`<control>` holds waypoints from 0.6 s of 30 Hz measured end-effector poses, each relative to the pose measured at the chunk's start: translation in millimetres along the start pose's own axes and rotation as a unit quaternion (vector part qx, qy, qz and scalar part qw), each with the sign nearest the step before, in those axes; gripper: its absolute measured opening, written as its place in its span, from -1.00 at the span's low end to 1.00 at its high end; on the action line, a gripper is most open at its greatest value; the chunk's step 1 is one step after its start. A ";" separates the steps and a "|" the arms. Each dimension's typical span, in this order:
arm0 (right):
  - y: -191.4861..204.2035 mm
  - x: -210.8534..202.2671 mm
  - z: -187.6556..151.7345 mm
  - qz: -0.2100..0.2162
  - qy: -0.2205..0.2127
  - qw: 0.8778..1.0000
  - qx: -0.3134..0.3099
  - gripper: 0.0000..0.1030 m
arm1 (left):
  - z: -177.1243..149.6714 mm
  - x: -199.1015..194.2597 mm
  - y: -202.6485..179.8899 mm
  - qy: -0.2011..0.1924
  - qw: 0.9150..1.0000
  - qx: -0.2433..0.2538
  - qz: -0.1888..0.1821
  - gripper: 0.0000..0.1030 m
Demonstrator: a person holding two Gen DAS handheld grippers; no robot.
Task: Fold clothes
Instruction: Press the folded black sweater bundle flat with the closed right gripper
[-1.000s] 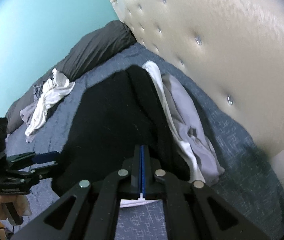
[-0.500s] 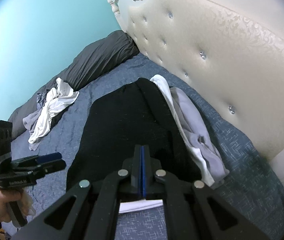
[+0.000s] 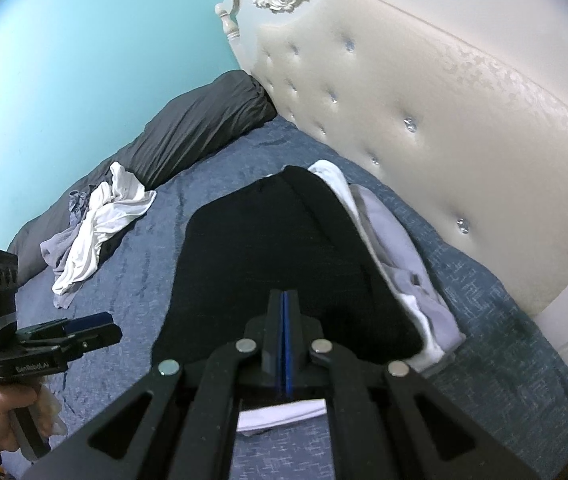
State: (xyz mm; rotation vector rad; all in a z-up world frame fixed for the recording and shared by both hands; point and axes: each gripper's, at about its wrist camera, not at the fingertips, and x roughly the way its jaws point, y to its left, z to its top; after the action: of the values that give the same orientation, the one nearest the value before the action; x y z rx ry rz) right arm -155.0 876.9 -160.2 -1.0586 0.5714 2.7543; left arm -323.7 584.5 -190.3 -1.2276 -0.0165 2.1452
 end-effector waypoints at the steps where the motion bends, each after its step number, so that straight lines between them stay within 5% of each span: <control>1: 3.7 -0.4 -0.5 -0.002 0.000 1.000 -0.002 -1.00 | -1.2 -2.1 1.4 -0.001 1.000 0.000 0.001 0.15; 18: 70.7 2.0 -19.1 -0.038 -0.011 0.999 0.010 -0.98 | -13.2 -44.9 41.3 -0.024 1.000 -0.010 0.009 0.15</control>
State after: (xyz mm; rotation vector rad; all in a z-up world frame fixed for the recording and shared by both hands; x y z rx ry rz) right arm -162.9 804.3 -153.4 -1.0225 0.5431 2.6854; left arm -320.1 523.8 -176.5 -1.1915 -0.0482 2.1958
